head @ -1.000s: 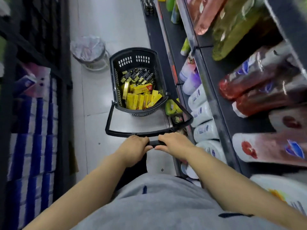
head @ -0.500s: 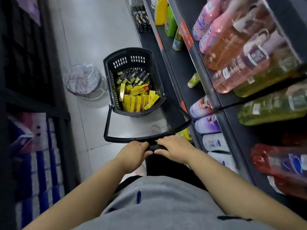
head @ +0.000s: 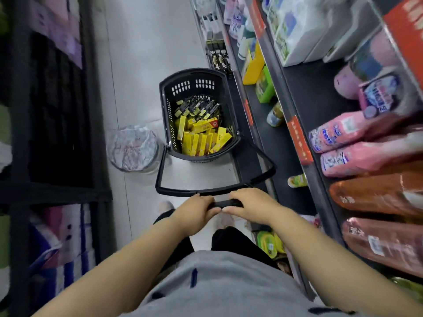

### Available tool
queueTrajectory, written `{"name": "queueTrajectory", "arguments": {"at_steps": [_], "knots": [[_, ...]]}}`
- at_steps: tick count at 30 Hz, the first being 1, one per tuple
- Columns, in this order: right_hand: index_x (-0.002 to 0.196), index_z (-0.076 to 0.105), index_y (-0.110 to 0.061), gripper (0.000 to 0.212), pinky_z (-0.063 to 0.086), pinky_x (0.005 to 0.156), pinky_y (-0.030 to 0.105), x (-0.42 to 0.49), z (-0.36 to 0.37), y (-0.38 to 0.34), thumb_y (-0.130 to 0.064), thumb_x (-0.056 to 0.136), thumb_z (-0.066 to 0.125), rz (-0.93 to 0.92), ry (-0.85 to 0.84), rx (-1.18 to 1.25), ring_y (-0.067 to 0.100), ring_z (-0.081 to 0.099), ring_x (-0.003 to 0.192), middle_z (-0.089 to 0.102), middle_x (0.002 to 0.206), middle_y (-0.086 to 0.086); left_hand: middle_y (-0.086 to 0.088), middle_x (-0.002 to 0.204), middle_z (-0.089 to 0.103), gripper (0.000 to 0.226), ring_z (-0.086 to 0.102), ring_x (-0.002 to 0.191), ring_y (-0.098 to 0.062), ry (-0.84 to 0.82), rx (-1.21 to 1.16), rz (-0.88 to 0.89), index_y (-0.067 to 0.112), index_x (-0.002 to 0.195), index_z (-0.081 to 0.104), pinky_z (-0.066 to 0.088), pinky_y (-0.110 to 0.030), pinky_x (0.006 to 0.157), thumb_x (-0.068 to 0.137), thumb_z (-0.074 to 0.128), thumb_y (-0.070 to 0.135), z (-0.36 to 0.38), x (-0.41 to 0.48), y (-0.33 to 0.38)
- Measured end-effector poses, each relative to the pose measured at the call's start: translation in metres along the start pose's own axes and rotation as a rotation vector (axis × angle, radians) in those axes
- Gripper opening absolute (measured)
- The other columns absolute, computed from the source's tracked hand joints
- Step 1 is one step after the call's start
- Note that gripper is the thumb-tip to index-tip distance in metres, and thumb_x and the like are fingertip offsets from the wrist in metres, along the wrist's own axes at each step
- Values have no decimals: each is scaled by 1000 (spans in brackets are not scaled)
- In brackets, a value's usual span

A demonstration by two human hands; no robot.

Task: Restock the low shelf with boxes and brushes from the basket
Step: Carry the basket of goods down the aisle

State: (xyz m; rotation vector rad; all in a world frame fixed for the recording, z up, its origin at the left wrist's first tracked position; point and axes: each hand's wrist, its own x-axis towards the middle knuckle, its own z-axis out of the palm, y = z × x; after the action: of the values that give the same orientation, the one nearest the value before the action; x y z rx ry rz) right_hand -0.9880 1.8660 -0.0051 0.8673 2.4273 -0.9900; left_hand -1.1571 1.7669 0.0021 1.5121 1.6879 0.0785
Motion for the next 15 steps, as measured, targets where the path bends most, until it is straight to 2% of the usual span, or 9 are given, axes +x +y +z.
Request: {"name": "queueTrajectory", "arguments": {"at_steps": [2,4,9,12,15], "knots": [[93,62,-21,47,49,74,39,17,-24,1,-64,81,49,41,17,30,18,58,86,63,88,-4,-9,97,61,33,53,93,-26,-60,-33,-39,12,92,52,24,-28,64,97,41,42,-26,19,-1],[93,64,-22,48,49,75,39,30,-47,1,-65,78,52,76,84,44,16,58,85,64,89,-4,-11,100,62,30,55,92,-27,-142,-53,-53,15,90,49,31,-30,65,97,40,42,-55,39,1],[101,68,-25,43,34,86,28,58,-105,-18,-59,76,63,189,337,108,15,52,92,64,93,-7,-16,114,60,36,56,104,-31,-276,-33,36,8,120,50,36,-29,70,98,41,36,-143,76,-2],[103,70,-26,42,32,92,30,79,-132,-31,-56,74,66,239,428,115,13,43,101,60,98,-9,-13,95,59,21,54,85,-26,-377,-133,71,11,108,54,38,-29,63,98,45,27,-191,92,-6],[102,72,-26,44,26,93,24,91,-150,-37,-54,68,69,302,583,237,7,34,106,50,102,-12,-1,72,52,10,46,60,-14,-423,-235,57,12,93,53,34,-14,46,96,47,20,-222,114,-6]]}}
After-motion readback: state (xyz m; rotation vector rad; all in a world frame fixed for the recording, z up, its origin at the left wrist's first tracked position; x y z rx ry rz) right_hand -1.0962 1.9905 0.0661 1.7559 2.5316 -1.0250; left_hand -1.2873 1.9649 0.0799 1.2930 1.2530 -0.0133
